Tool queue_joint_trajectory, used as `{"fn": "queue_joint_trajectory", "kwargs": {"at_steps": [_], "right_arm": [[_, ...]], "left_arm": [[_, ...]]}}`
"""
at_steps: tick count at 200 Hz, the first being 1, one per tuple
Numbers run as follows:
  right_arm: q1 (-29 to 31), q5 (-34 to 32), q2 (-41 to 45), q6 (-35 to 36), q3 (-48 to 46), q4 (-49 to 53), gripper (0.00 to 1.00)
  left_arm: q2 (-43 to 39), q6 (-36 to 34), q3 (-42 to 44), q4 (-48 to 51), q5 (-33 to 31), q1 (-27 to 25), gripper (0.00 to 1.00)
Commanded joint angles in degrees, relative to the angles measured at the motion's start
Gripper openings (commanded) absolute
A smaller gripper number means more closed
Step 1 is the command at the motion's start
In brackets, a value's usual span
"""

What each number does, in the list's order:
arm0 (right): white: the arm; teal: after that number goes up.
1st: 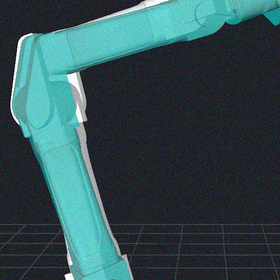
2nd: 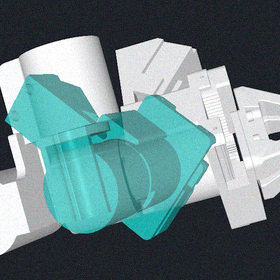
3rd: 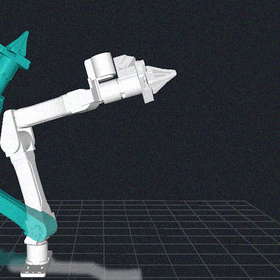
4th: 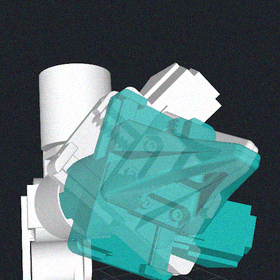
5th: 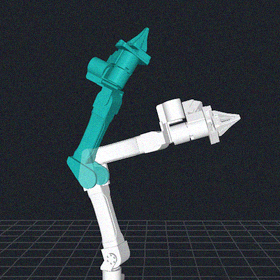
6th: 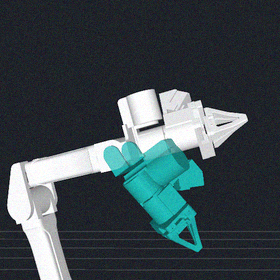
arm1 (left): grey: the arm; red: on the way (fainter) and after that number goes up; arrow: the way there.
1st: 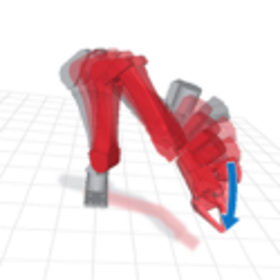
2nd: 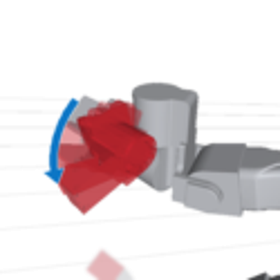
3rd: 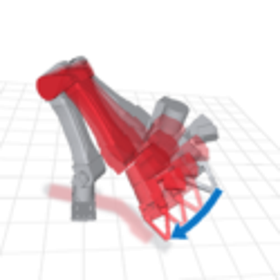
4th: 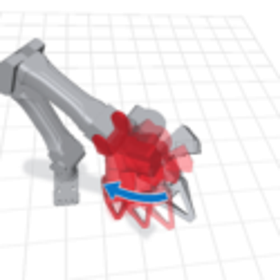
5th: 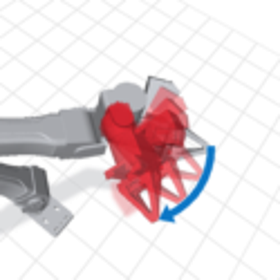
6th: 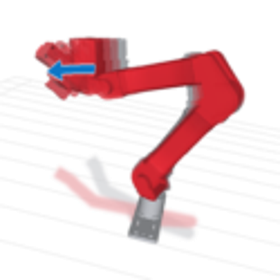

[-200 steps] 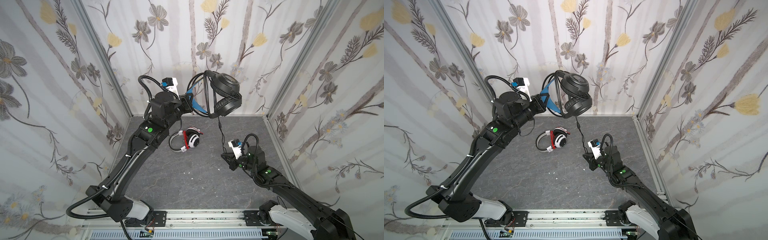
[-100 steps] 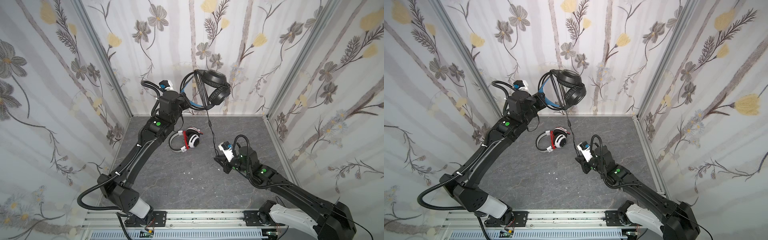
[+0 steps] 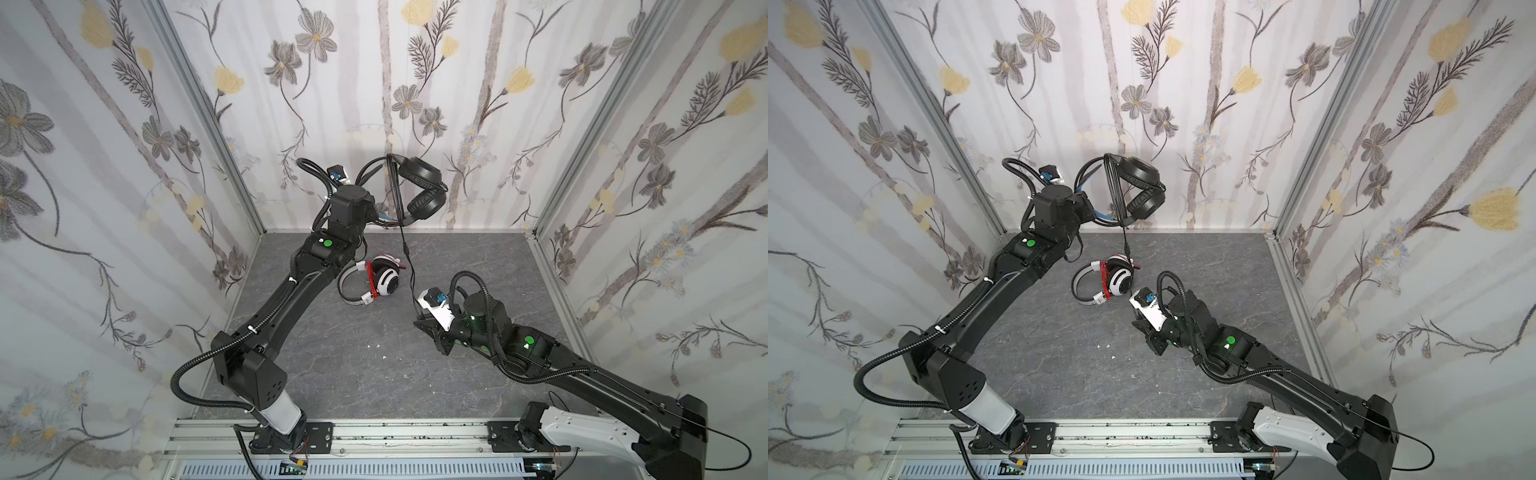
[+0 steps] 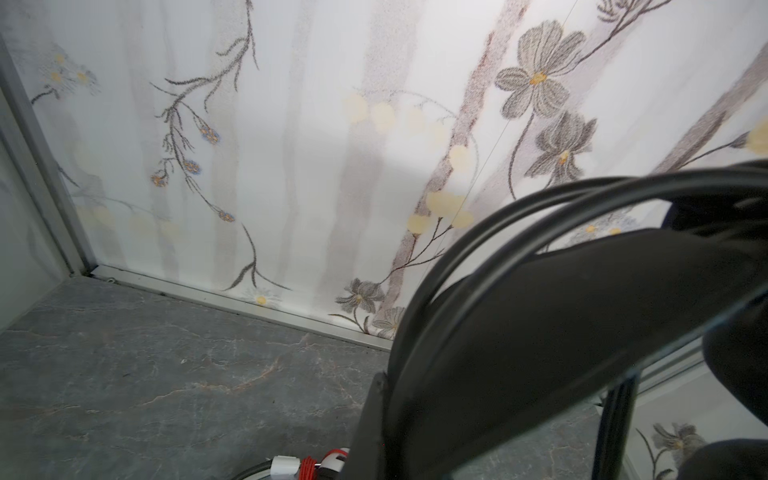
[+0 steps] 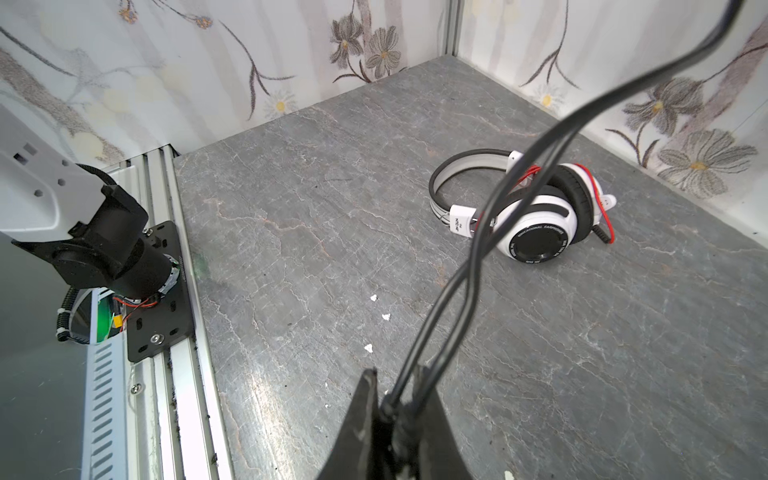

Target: Wrap the headphones

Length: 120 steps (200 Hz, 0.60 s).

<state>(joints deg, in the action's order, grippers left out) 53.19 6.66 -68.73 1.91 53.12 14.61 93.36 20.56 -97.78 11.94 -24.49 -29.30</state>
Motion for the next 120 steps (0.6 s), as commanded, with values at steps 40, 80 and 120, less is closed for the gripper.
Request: {"fn": "queue_joint_trajectory", "kwargs": {"at_steps": [40,80,120], "right_arm": [[0.3,-6.2,-4.5,10.1,18.2,10.7,0.00],[0.3,-12.6,-8.3,15.5,29.4,15.7,0.00],[-2.4,-18.5,-10.7,19.3,32.3,16.3,0.00]], "left_arm": [[-1.2,-11.5,6.6,-2.2,-4.3,-0.9,0.00],[-3.0,-22.0,10.2,1.4,2.7,-3.1,0.00],[-6.3,-28.5,13.7,10.5,15.8,-3.9,0.00]]}}
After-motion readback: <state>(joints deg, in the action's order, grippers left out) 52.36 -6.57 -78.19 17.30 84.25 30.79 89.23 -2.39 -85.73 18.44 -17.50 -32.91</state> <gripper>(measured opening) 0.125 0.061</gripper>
